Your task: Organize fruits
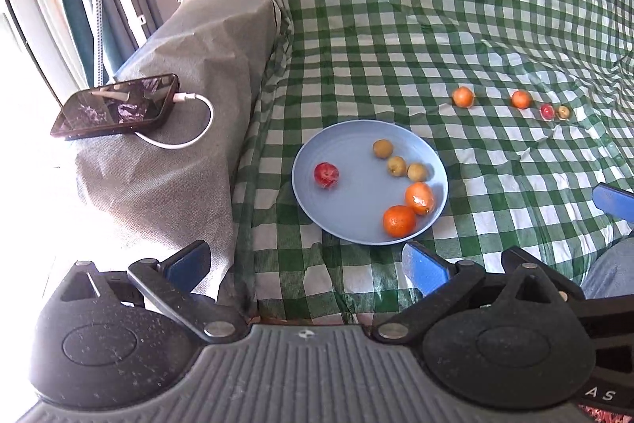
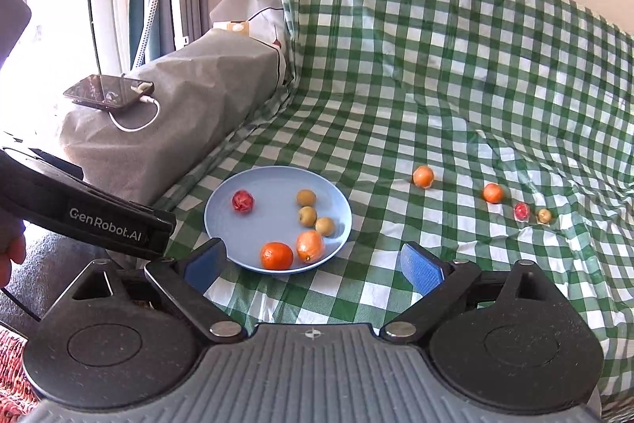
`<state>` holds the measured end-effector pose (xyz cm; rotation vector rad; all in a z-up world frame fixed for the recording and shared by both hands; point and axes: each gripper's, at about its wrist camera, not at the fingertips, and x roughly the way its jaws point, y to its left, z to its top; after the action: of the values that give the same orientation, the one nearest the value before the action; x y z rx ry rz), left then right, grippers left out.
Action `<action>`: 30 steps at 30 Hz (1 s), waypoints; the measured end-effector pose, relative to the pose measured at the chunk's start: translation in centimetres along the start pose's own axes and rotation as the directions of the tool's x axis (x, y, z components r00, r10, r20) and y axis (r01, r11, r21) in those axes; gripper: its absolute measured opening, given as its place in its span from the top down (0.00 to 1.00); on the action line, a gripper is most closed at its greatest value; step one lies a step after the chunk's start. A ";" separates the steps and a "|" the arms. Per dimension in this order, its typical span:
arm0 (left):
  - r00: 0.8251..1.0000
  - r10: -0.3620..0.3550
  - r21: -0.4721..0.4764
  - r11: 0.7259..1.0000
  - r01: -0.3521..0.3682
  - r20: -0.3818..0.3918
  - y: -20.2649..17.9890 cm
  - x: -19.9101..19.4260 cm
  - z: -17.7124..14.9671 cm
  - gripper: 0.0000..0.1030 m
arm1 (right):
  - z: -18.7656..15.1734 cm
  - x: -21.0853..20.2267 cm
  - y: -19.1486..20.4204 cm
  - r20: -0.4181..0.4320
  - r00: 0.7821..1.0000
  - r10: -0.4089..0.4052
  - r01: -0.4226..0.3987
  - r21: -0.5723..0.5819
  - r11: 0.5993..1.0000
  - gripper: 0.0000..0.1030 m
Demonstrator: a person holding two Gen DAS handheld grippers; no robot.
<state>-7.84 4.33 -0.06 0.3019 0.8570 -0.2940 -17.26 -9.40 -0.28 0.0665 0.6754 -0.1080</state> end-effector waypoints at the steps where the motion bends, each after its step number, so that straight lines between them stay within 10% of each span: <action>1: 1.000 0.001 0.000 1.000 -0.001 0.002 0.0 -0.1 0.0 0.00 | 0.0 -0.2 0.1 0.004 1.000 -0.001 0.001 0.000 1.000 0.08; 30: 1.000 0.005 0.023 1.000 -0.004 -0.010 -0.1 0.3 0.1 0.00 | -0.3 0.0 0.0 -0.007 1.000 -0.001 0.001 0.017 1.000 0.07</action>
<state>-7.61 4.17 -0.26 0.3273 0.8631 -0.2987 -17.47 -9.40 -0.48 0.0824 0.6815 -0.1146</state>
